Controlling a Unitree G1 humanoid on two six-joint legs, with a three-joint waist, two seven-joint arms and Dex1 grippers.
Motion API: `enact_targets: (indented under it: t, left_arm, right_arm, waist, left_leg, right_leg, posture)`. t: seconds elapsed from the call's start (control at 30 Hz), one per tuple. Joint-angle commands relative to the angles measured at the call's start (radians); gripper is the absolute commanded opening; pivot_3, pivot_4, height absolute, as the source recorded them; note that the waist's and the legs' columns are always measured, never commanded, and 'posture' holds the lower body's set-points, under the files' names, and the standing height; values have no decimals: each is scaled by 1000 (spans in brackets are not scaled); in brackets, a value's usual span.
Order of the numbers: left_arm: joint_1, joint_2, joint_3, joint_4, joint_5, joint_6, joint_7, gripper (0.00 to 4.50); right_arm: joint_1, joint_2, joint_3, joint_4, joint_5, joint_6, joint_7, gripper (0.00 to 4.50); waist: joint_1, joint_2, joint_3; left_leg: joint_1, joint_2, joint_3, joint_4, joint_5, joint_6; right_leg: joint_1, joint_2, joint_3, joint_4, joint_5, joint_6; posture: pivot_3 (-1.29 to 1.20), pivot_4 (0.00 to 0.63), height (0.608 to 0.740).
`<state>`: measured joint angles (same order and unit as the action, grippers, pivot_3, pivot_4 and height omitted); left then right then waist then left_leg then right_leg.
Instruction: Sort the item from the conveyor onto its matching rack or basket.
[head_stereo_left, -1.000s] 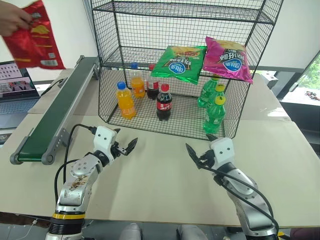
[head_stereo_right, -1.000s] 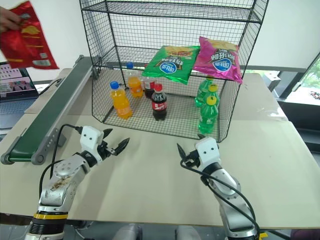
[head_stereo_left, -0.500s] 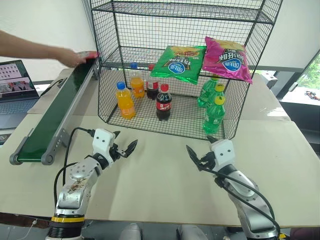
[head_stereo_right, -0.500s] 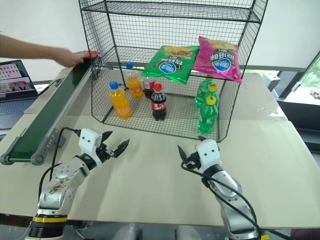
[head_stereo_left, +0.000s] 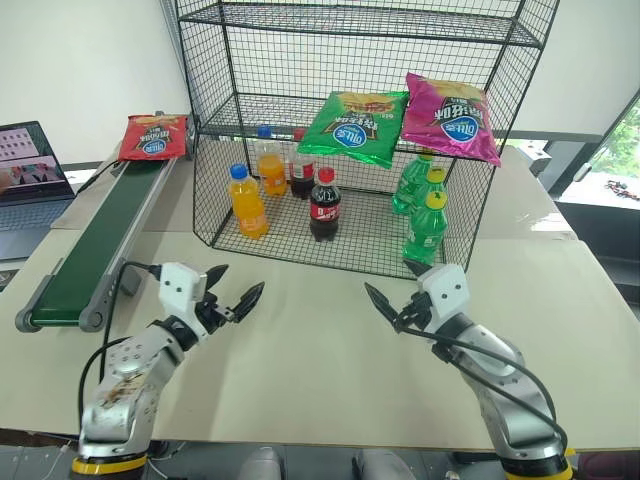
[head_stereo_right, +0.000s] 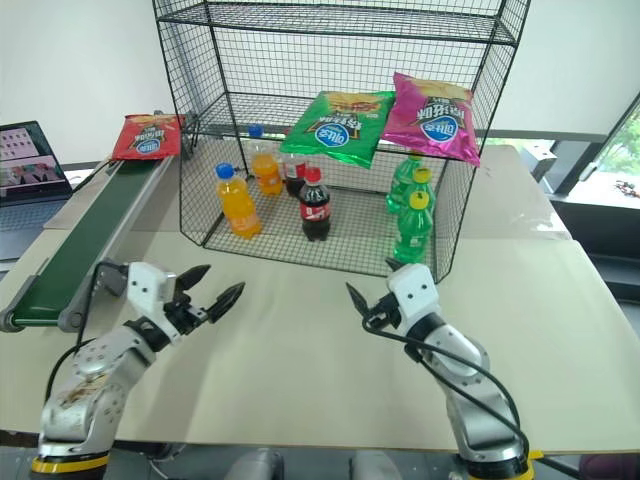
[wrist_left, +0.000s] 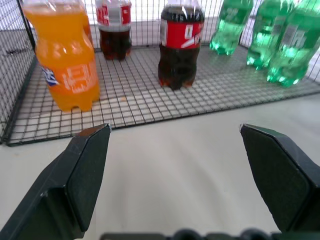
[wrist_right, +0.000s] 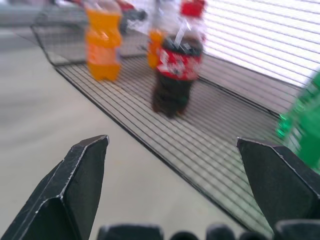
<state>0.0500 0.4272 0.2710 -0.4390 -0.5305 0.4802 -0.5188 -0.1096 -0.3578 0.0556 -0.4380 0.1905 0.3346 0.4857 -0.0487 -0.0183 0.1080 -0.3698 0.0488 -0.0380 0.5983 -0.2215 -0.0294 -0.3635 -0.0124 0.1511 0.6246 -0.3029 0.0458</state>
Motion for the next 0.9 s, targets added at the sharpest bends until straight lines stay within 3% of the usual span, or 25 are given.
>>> enact_targets:
  t: [0.03, 0.2, 0.3, 0.43, 0.63, 0.9]
  left_arm:
    - [55, -11, 211, -120, -242, 127, 120, 4409]
    - [162, -88, 494, -168, -724, 146, 423, 4409]
    - [259, -139, 585, -183, -904, 86, 521, 4409]
    - [359, -178, 652, -177, -1069, 9, 608, 4409]
    - [435, -181, 670, -69, -1248, -28, 604, 4409]
    - [410, -95, 653, 100, -1396, 9, 621, 4409]
  right_arm:
    - [-100, -35, -39, -20, 166, 58, 133, 4500]
    - [-291, -64, -5, 37, 324, 113, 324, 4500]
    - [-376, -60, 22, 81, 362, 112, 409, 4500]
    - [-460, -38, 57, 143, 379, 82, 495, 4500]
    - [-530, -3, 95, 185, 388, 46, 601, 4500]
    - [-575, 19, 101, 219, 349, -27, 630, 4500]
  waist:
    - [-4, 0, 1]
    - [-8, -1, 2]
    - [-11, -1, 2]
    - [0, -2, 3]
    - [8, 0, 5]
    - [6, 2, 6]
  left_leg:
    - [0, 0, 0, 0, 0, 0]
    - [1, 1, -2, 0, 0, 0]
    - [2, 0, -4, 0, 0, 0]
    - [2, 0, -6, 1, 0, 0]
    - [3, -1, -7, 1, 0, 0]
    - [2, -1, -9, 0, 0, -1]
  right_leg:
    - [0, 0, 0, 0, 0, 0]
    - [2, 0, -2, 0, 0, 0]
    - [4, -1, -3, -1, 0, 0]
    - [6, -2, -6, -2, 0, -1]
    - [2, -2, -8, -3, -3, -5]
    - [1, -2, -10, -2, -4, -7]
  posture:
    - [0, 150, 738]
    - [0, 150, 738]
    - [0, 150, 738]
    - [0, 150, 738]
    - [0, 150, 738]
    - [0, 150, 738]
